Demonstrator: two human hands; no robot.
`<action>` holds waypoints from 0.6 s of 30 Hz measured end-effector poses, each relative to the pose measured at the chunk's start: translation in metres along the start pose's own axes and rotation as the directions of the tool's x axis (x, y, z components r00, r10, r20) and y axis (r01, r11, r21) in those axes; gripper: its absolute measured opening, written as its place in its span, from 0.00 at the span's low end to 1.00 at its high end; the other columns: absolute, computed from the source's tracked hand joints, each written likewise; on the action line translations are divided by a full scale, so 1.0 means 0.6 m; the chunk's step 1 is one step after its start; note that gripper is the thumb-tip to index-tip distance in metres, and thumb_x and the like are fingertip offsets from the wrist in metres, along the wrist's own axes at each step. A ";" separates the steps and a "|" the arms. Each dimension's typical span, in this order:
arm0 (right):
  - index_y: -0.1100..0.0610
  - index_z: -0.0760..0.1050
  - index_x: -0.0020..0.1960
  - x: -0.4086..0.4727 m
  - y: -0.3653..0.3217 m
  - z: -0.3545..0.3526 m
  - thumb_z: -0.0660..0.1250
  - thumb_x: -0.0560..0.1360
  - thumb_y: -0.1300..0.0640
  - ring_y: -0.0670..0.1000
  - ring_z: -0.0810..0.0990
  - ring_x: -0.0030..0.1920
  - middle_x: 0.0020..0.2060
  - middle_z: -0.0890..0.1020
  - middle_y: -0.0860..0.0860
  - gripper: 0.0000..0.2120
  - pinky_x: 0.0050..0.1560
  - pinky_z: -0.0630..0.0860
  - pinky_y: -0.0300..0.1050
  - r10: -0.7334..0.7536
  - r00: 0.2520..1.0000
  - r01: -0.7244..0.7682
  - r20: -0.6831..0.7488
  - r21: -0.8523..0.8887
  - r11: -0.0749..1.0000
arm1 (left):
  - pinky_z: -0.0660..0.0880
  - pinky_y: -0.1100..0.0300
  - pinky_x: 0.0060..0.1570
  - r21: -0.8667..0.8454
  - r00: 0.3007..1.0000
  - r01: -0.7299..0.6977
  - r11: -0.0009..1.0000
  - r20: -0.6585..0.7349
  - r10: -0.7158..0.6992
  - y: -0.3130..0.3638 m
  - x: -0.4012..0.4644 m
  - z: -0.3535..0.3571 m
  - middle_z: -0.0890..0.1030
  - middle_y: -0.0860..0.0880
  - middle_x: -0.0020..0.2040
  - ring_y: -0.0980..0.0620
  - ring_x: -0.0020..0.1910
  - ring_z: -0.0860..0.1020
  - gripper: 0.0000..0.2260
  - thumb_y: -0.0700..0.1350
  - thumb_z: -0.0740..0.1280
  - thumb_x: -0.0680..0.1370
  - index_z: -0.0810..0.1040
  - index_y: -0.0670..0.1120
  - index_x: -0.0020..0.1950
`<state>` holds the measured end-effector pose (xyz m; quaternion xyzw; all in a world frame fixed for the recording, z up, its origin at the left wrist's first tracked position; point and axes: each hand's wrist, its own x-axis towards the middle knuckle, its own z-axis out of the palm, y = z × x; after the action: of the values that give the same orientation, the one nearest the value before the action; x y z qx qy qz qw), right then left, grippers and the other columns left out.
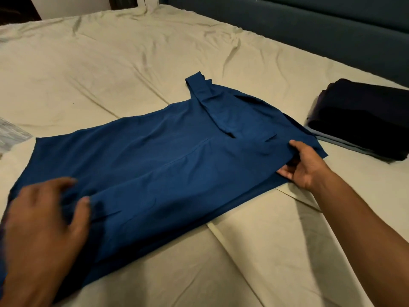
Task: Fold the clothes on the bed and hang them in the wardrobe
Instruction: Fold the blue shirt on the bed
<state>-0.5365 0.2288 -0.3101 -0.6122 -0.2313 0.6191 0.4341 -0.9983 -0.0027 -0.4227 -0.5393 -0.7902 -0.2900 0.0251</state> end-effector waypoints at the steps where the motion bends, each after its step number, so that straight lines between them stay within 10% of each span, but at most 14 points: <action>1: 0.52 0.74 0.62 0.004 -0.004 0.000 0.66 0.78 0.48 0.53 0.82 0.43 0.47 0.82 0.51 0.15 0.36 0.79 0.49 -0.010 1.000 0.010 -0.010 -0.008 1.000 | 0.72 0.46 0.52 -0.023 0.990 -0.143 0.989 -0.014 0.143 0.177 0.003 -0.036 0.76 0.51 0.55 0.46 0.53 0.74 0.11 0.50 0.65 0.79 0.75 0.53 0.61; 6: 0.55 0.74 0.61 0.023 -0.023 -0.005 0.67 0.80 0.52 0.54 0.82 0.40 0.45 0.82 0.54 0.13 0.32 0.82 0.48 -0.051 0.997 0.050 -0.055 -0.023 0.999 | 0.72 0.44 0.64 -0.127 0.837 -0.486 0.865 0.219 0.502 0.418 0.054 0.028 0.74 0.46 0.70 0.45 0.69 0.73 0.22 0.55 0.56 0.80 0.74 0.48 0.70; 10: 0.58 0.73 0.52 0.040 -0.028 -0.025 0.70 0.77 0.60 0.54 0.82 0.39 0.45 0.82 0.56 0.07 0.28 0.81 0.45 -0.084 0.985 0.087 -0.149 0.015 0.996 | 0.46 0.39 0.77 -0.034 0.754 -0.471 0.881 0.503 0.423 0.466 0.091 0.146 0.50 0.51 0.82 0.48 0.81 0.47 0.33 0.67 0.38 0.77 0.50 0.58 0.81; 14: 0.57 0.69 0.48 0.056 -0.021 -0.042 0.71 0.76 0.62 0.53 0.81 0.36 0.45 0.79 0.58 0.10 0.30 0.82 0.45 -0.124 0.961 0.138 -0.249 0.041 0.990 | 0.40 0.38 0.76 0.122 0.820 -0.375 0.919 0.505 0.268 0.463 0.109 0.183 0.45 0.48 0.83 0.47 0.81 0.43 0.37 0.70 0.34 0.76 0.45 0.57 0.82; 16: 0.56 0.69 0.51 0.050 -0.020 -0.046 0.72 0.76 0.58 0.54 0.80 0.33 0.48 0.80 0.58 0.12 0.37 0.83 0.49 -0.247 0.905 0.198 -0.345 -0.172 0.965 | 0.40 0.37 0.76 0.115 0.837 -0.357 0.927 0.480 0.263 0.470 0.106 0.179 0.45 0.47 0.82 0.47 0.81 0.43 0.37 0.71 0.35 0.76 0.46 0.56 0.82; 18: 0.55 0.68 0.56 0.036 -0.018 -0.049 0.70 0.76 0.54 0.55 0.80 0.41 0.51 0.79 0.55 0.13 0.44 0.77 0.50 -0.588 0.735 0.269 -0.339 -0.650 0.711 | 0.40 0.37 0.76 0.089 0.850 -0.366 0.927 0.437 0.293 0.474 0.102 0.169 0.45 0.47 0.82 0.47 0.81 0.43 0.36 0.71 0.38 0.77 0.47 0.55 0.82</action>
<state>-0.5029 0.2451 -0.3175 -0.7808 -0.4159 0.2079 0.4174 -0.7495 0.1688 -0.3626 -0.7122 -0.6942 -0.0917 -0.0487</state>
